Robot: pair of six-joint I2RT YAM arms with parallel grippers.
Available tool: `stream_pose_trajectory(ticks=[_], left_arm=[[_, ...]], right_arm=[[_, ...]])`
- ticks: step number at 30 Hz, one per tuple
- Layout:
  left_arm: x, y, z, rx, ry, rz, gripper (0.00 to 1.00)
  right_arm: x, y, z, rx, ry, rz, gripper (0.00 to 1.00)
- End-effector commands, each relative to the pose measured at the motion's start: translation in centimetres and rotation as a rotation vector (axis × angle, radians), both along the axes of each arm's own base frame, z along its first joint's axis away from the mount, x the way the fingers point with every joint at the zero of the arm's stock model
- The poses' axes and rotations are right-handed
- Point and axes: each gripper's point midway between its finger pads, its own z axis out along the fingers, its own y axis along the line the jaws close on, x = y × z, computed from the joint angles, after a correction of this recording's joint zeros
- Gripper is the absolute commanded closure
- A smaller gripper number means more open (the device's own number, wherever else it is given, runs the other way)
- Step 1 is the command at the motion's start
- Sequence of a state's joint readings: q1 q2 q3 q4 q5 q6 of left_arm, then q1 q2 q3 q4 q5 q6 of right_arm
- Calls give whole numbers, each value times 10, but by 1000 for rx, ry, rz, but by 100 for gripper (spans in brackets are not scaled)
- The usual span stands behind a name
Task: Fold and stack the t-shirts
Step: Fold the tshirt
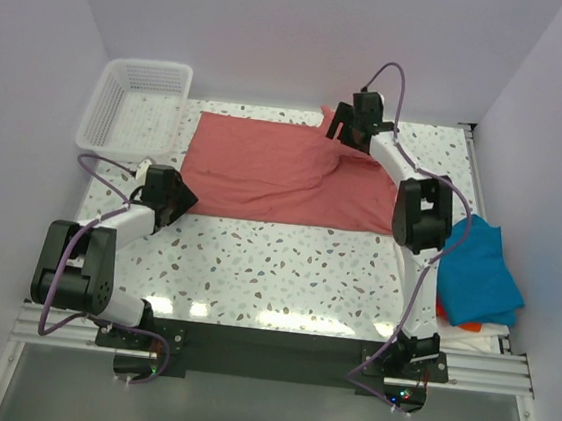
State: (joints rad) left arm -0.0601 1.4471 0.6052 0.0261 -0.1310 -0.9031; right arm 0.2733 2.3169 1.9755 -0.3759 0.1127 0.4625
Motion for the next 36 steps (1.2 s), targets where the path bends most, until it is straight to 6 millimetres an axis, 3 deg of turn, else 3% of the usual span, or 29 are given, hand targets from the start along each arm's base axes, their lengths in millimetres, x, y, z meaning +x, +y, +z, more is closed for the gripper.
stream_pose_trajectory(ticks=[1,4,7,8,9,10,11,12,13,14,15,16,17,19,20,22,23,27,32,36], left_arm=[[15,0,26,0,-76,11,35],[16,0,28,-2,-86,8,34],[15,5,33,24,-102,15,33],[13,6,32,26,-103,21,33],[13,8,37,32,-119,23,33],[13,9,38,36,-124,27,33],[12,10,38,39,-124,30,33],[12,11,37,40,-124,33,33],[12,11,37,39,-123,34,34],[11,11,38,42,-117,36,34],[10,14,37,52,-111,47,34],[8,16,36,57,-100,57,35],[6,17,34,60,-95,60,35],[4,21,33,78,-92,77,35],[2,22,31,80,-86,79,35],[-1,25,29,89,-81,96,35],[-4,26,25,91,-71,98,35],[-7,29,21,106,-62,112,35],[-9,33,13,127,-35,117,35],[-10,36,6,138,-12,121,35]], right_arm=[[19,-20,22,0,-61,-27,17],[10,-26,36,-13,-81,-44,17],[-12,-40,50,-37,-44,-90,17],[-30,-45,33,-51,12,-105,17],[-51,-51,32,-45,34,-123,18],[-52,-49,52,-29,-1,-132,18],[-74,-56,27,-43,63,-142,19],[-87,-60,44,-35,40,-150,19],[-100,-66,41,-37,59,-183,20],[-126,-72,22,-51,116,-191,20],[-136,-75,37,-38,82,-203,20],[-150,-82,36,-46,96,-230,20],[-170,-87,21,-52,135,-236,20],[-192,-93,31,-39,119,-261,19],[-208,-97,16,-49,150,-269,19],[-221,-96,16,-16,138,-269,19],[-233,-97,4,-15,168,-275,19],[-247,-98,-17,-5,212,-301,21],[-243,-98,-31,6,236,-334,23],[-241,-110,-47,-27,269,-396,25]])
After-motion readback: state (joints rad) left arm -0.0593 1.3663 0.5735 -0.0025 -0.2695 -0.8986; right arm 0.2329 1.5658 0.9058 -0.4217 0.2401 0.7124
